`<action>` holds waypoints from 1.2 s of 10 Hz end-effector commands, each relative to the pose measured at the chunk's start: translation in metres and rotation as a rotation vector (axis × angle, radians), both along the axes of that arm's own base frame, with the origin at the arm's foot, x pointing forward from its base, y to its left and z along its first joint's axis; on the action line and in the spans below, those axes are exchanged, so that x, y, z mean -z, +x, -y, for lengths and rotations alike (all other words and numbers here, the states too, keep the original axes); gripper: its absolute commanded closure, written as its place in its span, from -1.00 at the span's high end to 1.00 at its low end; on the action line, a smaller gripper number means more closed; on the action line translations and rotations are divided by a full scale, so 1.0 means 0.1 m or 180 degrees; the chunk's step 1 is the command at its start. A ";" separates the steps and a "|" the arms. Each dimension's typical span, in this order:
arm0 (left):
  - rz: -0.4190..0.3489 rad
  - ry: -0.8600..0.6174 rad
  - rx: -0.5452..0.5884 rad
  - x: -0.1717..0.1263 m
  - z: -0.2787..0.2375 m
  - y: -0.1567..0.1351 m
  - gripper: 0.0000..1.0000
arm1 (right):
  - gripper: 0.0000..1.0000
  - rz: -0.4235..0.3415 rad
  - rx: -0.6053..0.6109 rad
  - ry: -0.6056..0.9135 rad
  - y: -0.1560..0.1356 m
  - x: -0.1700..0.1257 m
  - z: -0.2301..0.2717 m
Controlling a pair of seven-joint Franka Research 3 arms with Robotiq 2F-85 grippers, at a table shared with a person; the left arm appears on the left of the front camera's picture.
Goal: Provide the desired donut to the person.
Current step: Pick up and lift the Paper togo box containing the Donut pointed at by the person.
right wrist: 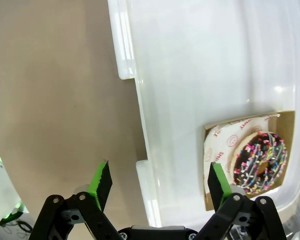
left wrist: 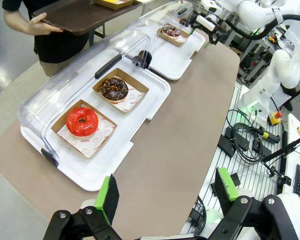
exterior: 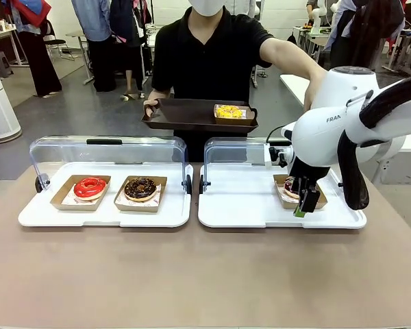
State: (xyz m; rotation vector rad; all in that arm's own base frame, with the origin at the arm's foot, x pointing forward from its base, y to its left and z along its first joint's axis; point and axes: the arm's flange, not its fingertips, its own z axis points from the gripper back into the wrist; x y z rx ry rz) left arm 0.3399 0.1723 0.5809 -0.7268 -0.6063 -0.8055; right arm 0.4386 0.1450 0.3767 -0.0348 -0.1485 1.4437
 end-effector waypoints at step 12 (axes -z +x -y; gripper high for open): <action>0.0019 -0.0018 0.0007 0.00 -0.01 -0.01 1.00 | 1.00 -0.0195 -0.0008 0.0226 0.47 0.36 0.11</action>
